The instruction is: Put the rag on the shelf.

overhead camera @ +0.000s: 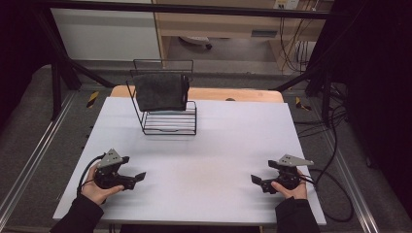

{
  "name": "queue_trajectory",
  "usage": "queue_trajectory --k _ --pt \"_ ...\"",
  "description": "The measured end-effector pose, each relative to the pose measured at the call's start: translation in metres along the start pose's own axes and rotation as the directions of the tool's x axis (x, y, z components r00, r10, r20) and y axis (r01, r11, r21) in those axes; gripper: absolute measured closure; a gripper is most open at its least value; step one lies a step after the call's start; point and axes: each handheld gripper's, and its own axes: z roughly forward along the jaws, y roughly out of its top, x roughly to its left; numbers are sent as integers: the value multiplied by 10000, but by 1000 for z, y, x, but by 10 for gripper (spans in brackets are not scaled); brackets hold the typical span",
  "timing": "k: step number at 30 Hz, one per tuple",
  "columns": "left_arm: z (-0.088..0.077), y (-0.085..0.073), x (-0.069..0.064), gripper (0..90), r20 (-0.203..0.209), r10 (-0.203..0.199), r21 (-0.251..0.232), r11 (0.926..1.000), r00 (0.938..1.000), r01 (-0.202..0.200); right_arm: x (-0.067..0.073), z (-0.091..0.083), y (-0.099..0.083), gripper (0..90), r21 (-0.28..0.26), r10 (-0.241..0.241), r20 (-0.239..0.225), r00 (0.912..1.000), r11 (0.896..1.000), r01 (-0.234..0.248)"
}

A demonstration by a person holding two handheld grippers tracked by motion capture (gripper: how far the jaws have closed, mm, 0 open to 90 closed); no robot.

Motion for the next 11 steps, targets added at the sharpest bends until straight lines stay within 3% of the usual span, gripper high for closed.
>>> queue_trajectory --k 11 --pt "4 -4 -2 79 148 139 83 9999 9998 -140 -1 1 -5 7 271 -135 43 9999 9995 134"
